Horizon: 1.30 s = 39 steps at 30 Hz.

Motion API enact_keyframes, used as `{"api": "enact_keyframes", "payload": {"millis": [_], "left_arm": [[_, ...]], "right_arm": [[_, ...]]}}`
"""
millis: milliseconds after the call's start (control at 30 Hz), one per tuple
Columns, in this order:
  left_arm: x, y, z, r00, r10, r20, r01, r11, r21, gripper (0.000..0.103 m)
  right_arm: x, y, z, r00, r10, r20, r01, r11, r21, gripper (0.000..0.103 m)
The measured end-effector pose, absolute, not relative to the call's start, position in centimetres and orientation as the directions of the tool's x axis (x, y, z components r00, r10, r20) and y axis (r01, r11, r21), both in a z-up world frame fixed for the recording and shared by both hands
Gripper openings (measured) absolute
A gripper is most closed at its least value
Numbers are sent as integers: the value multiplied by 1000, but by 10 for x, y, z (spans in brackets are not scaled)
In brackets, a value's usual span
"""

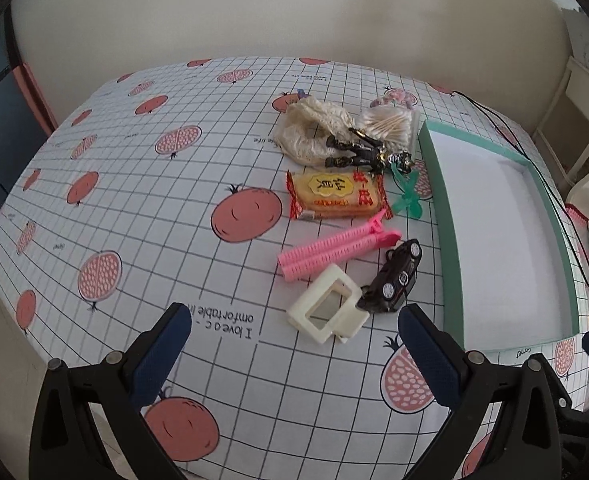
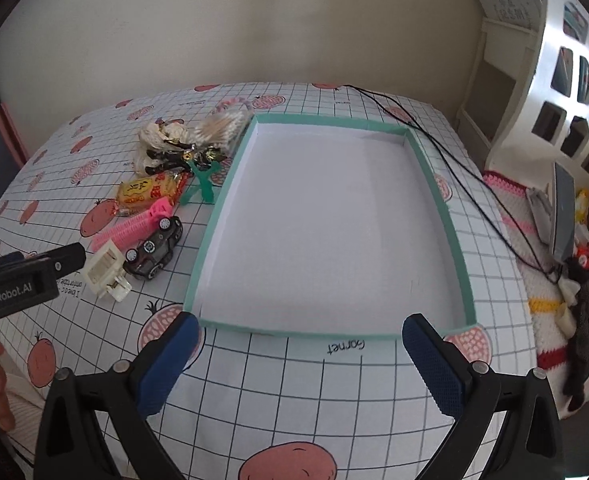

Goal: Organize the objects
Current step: 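Move the right tool toward the black toy car beside the tray, then close the right gripper on the black toy car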

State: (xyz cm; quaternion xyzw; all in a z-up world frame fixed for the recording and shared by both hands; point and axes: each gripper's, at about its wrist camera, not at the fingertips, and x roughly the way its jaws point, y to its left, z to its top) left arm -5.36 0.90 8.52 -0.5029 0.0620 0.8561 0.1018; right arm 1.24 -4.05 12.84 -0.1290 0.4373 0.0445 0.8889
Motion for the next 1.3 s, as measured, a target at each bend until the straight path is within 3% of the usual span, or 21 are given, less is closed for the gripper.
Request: {"api": "enact_keyframes", "payload": {"millis": [300, 633, 1033, 1200, 1300], "left_arm": [[-99, 9, 89, -325, 148, -934, -228, -971, -75, 103], [-142, -1, 87, -298, 128, -946, -125, -988, -94, 103], [-143, -17, 56, -217, 239, -946, -68, -971, -229, 103], [-146, -28, 57, -238, 202, -950, -53, -979, -195, 103], [-146, -34, 52, -216, 202, -955, -45, -979, -197, 103]], "right_arm": [[53, -16, 163, 539, 48, -841, -211, 974, -79, 103], [96, 27, 132, 430, 41, -902, -197, 979, -49, 103], [110, 56, 110, 413, 75, -908, -178, 984, 0, 103], [112, 63, 101, 392, 74, -917, -145, 989, 18, 103], [112, 72, 99, 386, 72, -920, -141, 990, 18, 98]]}}
